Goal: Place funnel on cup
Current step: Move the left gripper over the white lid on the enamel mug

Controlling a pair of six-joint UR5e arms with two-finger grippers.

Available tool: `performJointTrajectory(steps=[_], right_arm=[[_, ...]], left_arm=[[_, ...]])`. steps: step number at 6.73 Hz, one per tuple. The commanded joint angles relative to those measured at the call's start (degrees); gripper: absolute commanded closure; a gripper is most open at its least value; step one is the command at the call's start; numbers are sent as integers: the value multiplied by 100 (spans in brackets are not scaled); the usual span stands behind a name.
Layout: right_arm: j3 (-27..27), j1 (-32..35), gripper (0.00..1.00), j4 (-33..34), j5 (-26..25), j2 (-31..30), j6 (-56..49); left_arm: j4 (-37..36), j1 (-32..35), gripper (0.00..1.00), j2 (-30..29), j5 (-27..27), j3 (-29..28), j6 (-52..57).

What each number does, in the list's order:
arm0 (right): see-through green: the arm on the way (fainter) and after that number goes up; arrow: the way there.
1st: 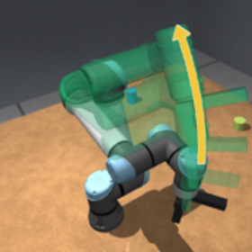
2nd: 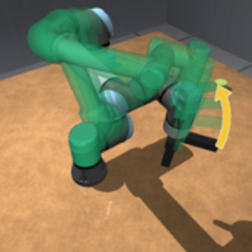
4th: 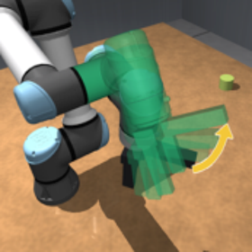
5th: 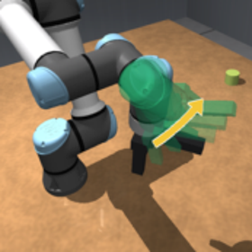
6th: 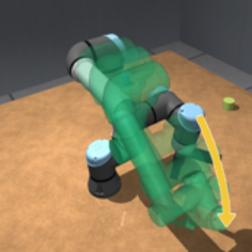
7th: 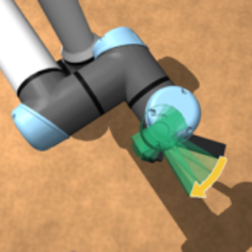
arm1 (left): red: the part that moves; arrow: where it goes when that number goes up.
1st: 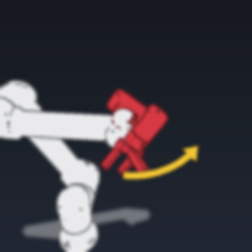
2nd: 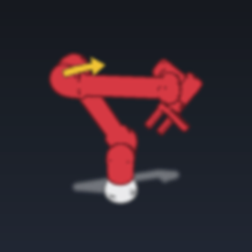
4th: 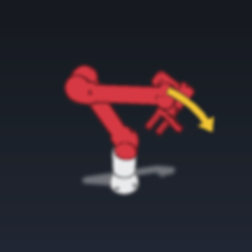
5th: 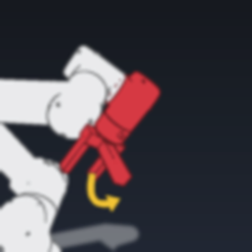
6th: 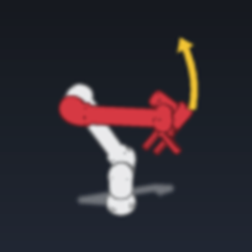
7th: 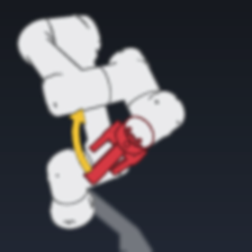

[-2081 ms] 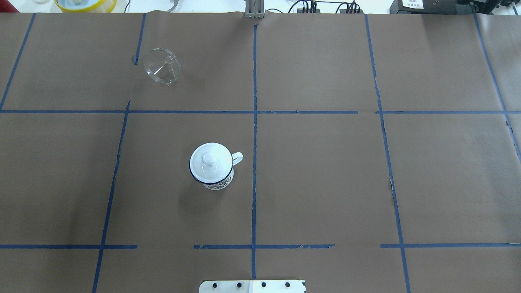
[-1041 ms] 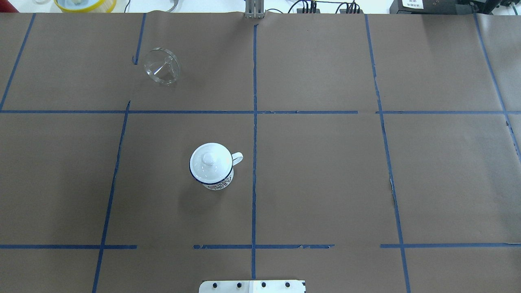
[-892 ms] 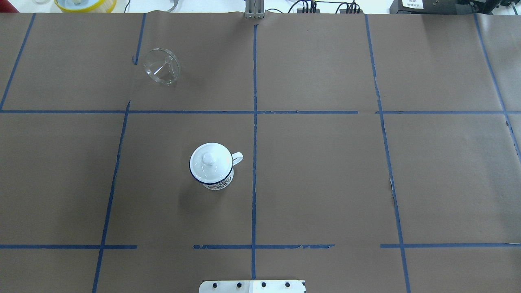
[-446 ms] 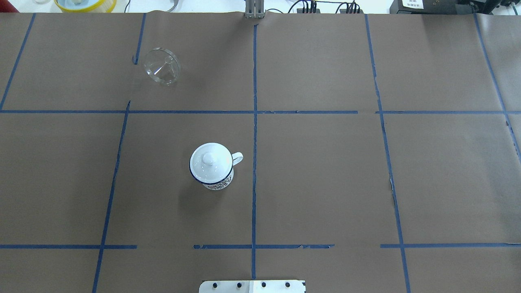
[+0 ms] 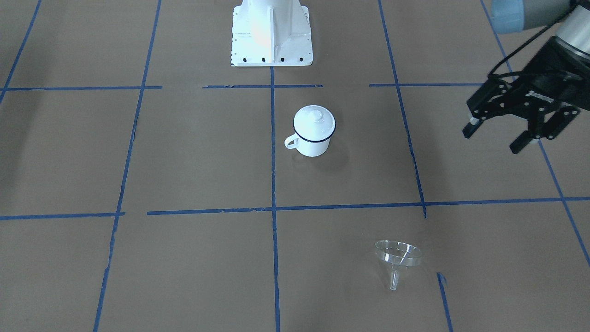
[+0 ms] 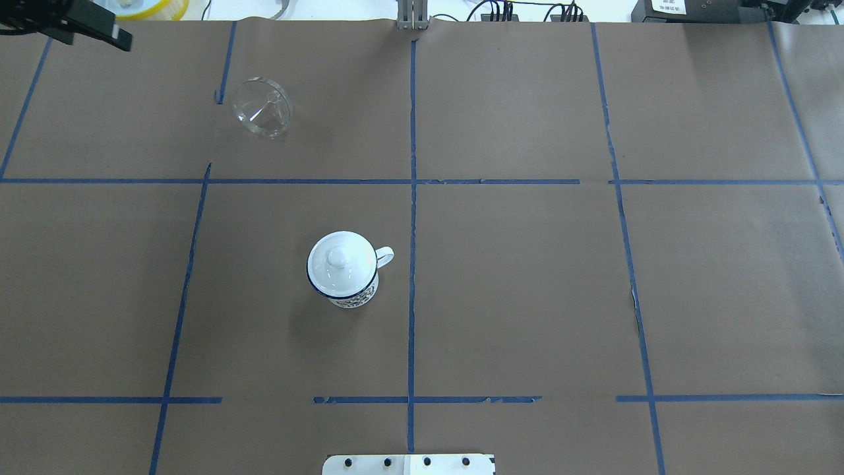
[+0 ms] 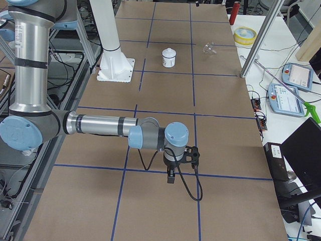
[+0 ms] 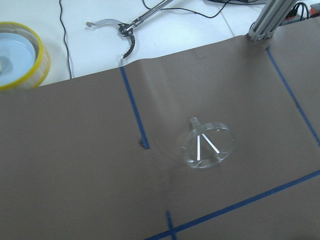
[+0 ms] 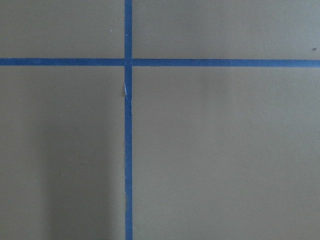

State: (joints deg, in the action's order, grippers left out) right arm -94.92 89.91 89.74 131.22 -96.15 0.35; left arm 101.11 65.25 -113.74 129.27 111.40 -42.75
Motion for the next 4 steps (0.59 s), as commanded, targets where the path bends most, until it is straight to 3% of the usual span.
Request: performJointTrajectory(steps=[1, 2, 3, 4], right_arm=[[0, 0, 0, 0, 0, 0, 0], [0, 0, 0, 0, 0, 0, 0], [0, 0, 0, 0, 0, 0, 0], [0, 0, 0, 0, 0, 0, 0]], left_arm=[[-151, -1280, 0, -261, -174, 199, -1535], [-806, -1765, 0, -541, -322, 207, -2370], [-1508, -2144, 0, -909, -933, 198, -2596], [-1881, -2443, 0, -1087, -1182, 163, -2659]])
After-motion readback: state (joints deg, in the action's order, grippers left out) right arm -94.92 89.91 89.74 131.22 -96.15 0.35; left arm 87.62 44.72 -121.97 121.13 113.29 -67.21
